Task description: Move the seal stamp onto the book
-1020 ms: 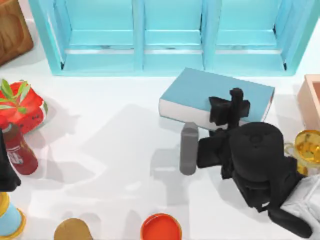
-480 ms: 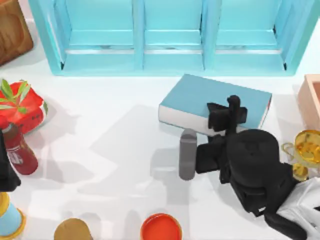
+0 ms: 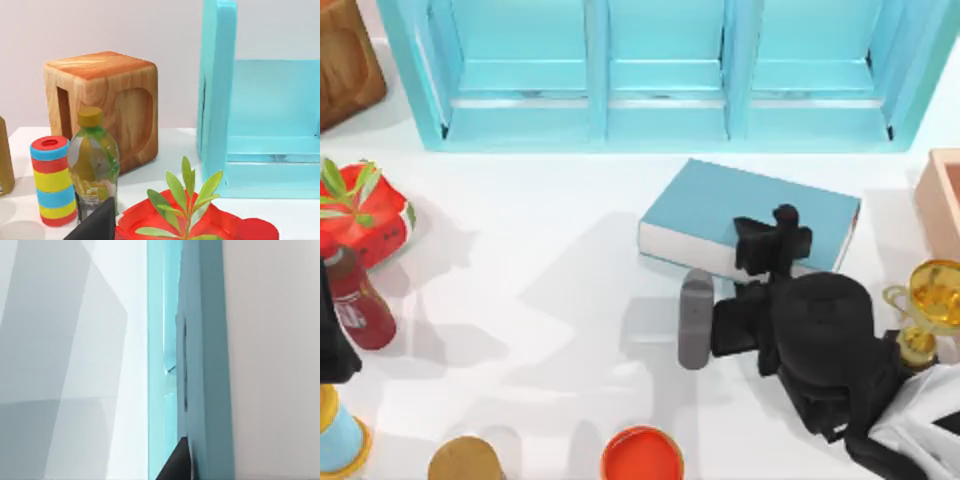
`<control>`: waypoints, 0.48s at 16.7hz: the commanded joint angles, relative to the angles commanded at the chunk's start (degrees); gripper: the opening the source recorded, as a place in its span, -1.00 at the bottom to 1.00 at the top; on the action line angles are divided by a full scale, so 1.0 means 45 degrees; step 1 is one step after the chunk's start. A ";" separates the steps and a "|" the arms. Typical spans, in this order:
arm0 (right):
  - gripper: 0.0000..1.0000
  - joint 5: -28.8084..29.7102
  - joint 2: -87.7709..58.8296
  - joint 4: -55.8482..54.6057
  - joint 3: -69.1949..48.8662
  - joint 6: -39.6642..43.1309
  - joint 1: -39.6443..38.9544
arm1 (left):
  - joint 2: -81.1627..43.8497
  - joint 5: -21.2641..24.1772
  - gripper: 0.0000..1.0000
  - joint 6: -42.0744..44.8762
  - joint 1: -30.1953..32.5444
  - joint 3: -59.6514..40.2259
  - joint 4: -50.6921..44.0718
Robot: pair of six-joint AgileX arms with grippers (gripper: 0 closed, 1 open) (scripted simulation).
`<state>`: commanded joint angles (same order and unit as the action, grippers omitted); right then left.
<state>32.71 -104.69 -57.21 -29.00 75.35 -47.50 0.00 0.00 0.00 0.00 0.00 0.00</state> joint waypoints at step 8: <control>0.21 0.0000 0.0000 0.0000 0.0000 0.0000 0.0000 | 0.0000 0.0000 1.00 0.0000 0.0000 0.0000 0.0000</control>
<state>32.71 -104.69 -57.21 -29.00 75.35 -47.50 0.00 0.00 0.00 0.00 0.00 0.00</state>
